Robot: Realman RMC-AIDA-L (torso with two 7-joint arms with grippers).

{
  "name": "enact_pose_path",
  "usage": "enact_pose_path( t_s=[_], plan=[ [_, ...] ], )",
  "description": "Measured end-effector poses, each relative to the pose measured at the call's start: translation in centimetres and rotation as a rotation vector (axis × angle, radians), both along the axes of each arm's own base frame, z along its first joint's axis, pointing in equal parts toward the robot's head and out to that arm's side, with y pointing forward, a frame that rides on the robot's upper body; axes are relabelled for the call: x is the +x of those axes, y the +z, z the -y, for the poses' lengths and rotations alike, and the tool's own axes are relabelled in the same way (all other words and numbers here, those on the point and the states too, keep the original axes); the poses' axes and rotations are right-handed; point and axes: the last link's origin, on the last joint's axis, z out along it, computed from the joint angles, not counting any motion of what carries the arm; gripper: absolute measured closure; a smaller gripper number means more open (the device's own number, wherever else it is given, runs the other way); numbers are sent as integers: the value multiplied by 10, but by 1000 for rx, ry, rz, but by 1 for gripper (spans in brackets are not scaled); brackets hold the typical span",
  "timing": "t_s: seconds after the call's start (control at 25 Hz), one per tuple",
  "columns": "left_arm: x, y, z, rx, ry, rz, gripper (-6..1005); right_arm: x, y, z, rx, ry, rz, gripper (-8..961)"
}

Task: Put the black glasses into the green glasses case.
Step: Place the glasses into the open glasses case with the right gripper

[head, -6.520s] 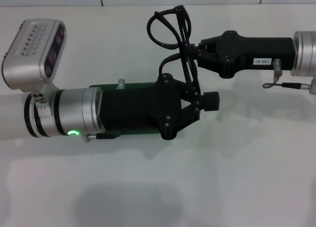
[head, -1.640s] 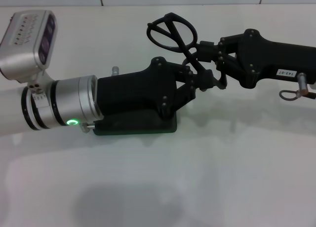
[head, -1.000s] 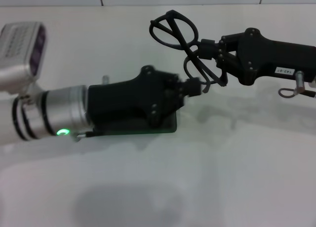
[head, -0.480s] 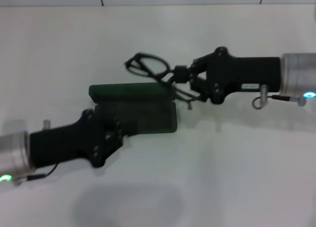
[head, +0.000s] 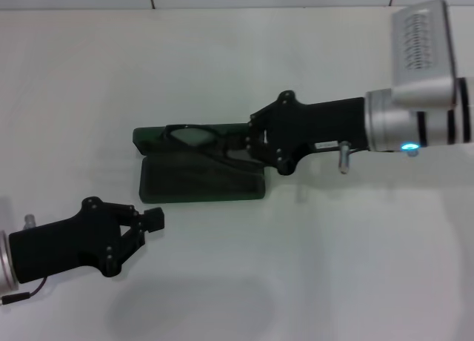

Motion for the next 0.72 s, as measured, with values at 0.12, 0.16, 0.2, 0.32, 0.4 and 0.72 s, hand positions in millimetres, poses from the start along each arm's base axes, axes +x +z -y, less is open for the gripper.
enact_pose_path(
  t_s=[0.12,0.16,0.2,0.32,0.4,0.72],
  plan=[
    [-1,-1,2,-9,4,-3,999,-3,-7,-2,19,12,31,876],
    [-1,-2,3,-13,6,-3,999,-4,-9,-2,29,17,44,876],
    [-1,-3,3,-15,6,-3,999,-4,-11,-2,34,25,58,875],
    [0,-4,3,-19,6,-3,999,-4,-17,-2,51,38,93,874],
    [0,-4,3,-20,6,-2,999,-4,-20,-2,60,37,103,873],
    [2,-6,1,-23,2,4,1000,-9,-27,-4,82,43,125,869]
  ],
)
